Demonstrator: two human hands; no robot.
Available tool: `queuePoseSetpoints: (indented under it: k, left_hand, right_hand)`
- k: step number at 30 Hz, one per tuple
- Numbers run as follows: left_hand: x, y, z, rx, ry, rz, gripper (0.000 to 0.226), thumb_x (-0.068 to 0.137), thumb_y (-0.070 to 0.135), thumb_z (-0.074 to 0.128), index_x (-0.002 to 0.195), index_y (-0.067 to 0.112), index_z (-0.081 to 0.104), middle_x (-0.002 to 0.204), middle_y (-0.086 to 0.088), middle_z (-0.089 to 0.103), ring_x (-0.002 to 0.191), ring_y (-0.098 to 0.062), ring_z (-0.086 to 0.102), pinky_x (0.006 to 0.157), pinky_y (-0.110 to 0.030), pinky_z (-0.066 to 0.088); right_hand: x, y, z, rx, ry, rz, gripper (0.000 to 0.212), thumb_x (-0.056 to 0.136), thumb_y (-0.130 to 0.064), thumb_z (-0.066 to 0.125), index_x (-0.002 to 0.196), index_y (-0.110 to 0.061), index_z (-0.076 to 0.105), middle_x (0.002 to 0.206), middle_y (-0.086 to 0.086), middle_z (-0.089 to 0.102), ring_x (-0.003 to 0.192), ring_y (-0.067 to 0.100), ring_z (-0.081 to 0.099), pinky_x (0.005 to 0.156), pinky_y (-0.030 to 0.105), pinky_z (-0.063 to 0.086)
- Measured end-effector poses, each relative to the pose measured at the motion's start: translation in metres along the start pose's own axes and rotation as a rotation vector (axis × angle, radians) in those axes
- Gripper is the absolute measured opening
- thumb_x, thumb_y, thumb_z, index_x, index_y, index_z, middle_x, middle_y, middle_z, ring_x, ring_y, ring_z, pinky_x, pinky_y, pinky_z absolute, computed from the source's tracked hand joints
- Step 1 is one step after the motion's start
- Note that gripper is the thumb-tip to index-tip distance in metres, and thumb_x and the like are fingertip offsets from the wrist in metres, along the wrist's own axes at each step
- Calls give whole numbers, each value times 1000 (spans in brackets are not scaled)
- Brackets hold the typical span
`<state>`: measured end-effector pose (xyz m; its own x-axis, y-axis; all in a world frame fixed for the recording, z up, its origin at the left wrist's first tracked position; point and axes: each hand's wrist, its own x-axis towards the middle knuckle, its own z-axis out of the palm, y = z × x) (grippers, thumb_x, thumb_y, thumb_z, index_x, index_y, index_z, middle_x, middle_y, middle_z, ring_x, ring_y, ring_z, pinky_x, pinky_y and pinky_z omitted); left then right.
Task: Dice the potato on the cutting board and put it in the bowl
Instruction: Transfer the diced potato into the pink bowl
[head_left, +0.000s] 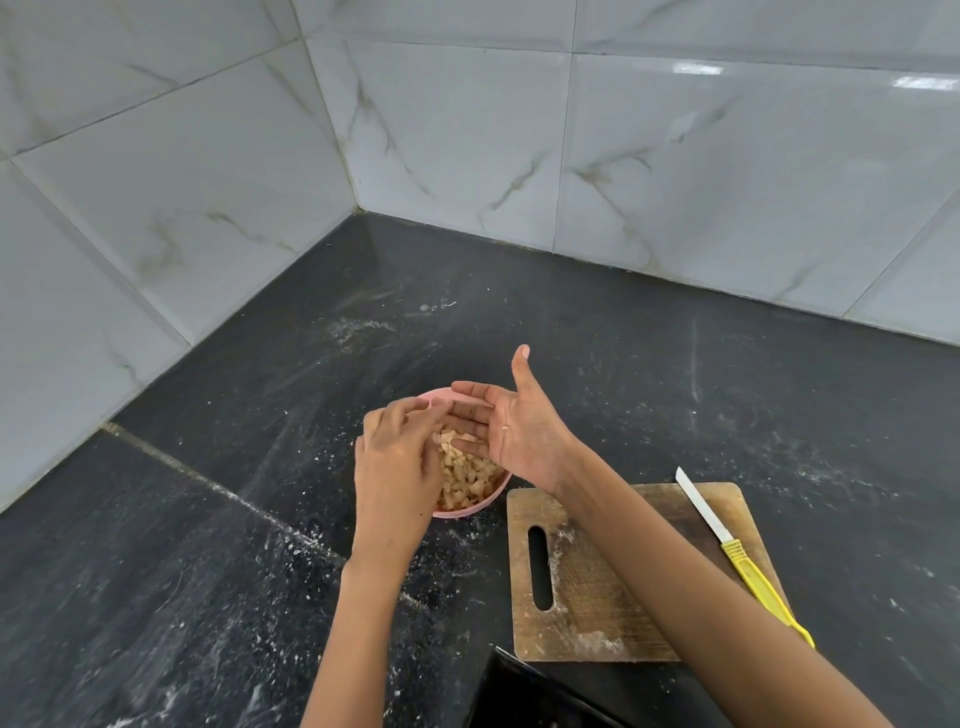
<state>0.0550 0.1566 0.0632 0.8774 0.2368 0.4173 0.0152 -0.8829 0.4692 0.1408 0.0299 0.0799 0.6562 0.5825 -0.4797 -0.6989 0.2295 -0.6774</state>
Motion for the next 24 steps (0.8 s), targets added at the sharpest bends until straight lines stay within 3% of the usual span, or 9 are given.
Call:
queuePoseSetpoints:
  k: [2,4,8,9,12,17,20,22,24]
  left_hand:
    - [0,6,0,-48,-15,19,37,83,6,68,116,23,68,110,0,62,104,-16,43,87,-40,43]
    - [2,11,0,-148,-14,27,26,79,16,76,103,28,74,103,7,62,101,-6,38,88,-37,42]
    - [-1,21,5,-174,-15,25,24,72,16,83,91,28,77,93,7,62,98,-8,41,90,-48,46]
    - [-1,22,6,-169,-7,15,24,71,15,83,90,28,77,92,7,62,96,-6,39,89,-49,46]
    - [0,23,7,-163,1,-2,19,74,15,81,89,25,76,92,7,60,95,-1,32,89,-46,47]
    - [0,26,9,-66,-69,-10,4,86,19,67,89,17,67,101,0,57,105,-19,40,89,-40,44]
    - [1,13,3,51,-63,-94,10,88,22,66,92,13,66,103,-6,55,103,-27,43,86,-39,39]
    - [1,2,-2,158,-156,-171,18,92,26,61,104,14,68,115,-8,53,110,-29,38,92,-41,35]
    - [1,-8,-7,143,-229,-222,21,94,24,59,113,19,67,123,-8,49,116,-29,32,98,-40,29]
  right_hand:
    - [0,2,3,18,0,13,94,82,-80,13,129,-8,53,106,9,67,89,18,65,83,34,49]
    - [-1,4,6,66,12,24,95,80,-82,17,126,-7,53,92,7,66,67,14,61,63,27,47]
    - [-3,5,10,110,39,44,98,75,-85,19,125,-8,53,88,8,67,68,16,61,53,25,51]
    - [-3,7,11,110,37,47,99,74,-86,18,126,-9,53,90,8,67,72,16,62,57,26,53]
    - [2,11,10,77,34,37,105,67,-89,21,128,-10,53,100,9,68,90,20,63,96,39,50]
    - [-3,11,10,91,10,2,100,75,-86,17,130,-9,51,88,5,69,80,16,64,82,37,50]
    - [-7,9,9,-290,169,-162,74,89,-72,21,118,-15,58,101,0,68,87,10,65,85,33,49]
    - [-9,8,3,-746,316,-298,48,96,-54,39,110,-14,62,106,-5,66,98,12,62,91,31,48]
    - [-9,10,-6,-1055,353,-452,24,94,-31,57,107,-12,65,101,-6,65,93,8,60,84,22,47]
